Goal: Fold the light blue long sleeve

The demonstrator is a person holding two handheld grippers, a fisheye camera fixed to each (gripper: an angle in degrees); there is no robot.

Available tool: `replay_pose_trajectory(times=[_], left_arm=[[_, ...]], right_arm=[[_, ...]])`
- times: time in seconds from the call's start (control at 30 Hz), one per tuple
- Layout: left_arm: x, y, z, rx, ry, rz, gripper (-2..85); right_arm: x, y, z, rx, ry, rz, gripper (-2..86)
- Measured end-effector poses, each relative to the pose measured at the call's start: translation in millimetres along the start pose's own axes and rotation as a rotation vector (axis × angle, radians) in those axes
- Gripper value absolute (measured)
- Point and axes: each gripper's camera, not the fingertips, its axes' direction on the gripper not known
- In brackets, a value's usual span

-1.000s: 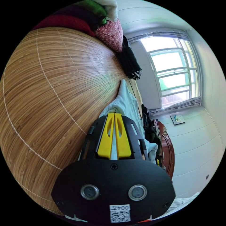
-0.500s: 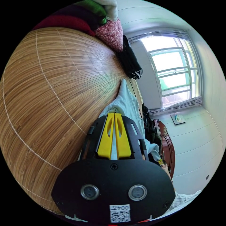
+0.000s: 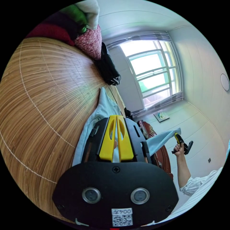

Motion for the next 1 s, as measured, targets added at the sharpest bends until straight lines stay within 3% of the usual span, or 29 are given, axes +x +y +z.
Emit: replay_pose_trajectory(times=[0.23, 0.37, 0.5, 0.6, 0.73, 1.0], left_arm=[[-19, 21, -13, 0.028, -0.018, 0.022, 0.2], [-24, 32, -15, 0.028, -0.052, 0.050, 0.2], [-28, 40, -13, 0.011, -0.069, 0.081, 0.3], [-33, 45, -13, -0.004, -0.069, 0.090, 0.4], [-42, 51, -14, -0.023, -0.049, 0.099, 0.6], [-37, 66, -38, -0.095, 0.078, 0.182, 1.5]], right_arm=[[-211, 19, 39, -0.067, -0.199, -0.274, 4.6], [-329, 92, 110, -0.224, -0.162, -0.478, 5.6], [-387, 153, 164, -0.391, -0.092, -0.581, 7.6], [-374, 157, 143, -0.355, -0.136, -0.467, 7.9], [-286, 171, 78, -0.335, -0.175, -0.262, 7.5], [-55, 306, -73, -0.585, -0.121, 0.242, 8.9]])
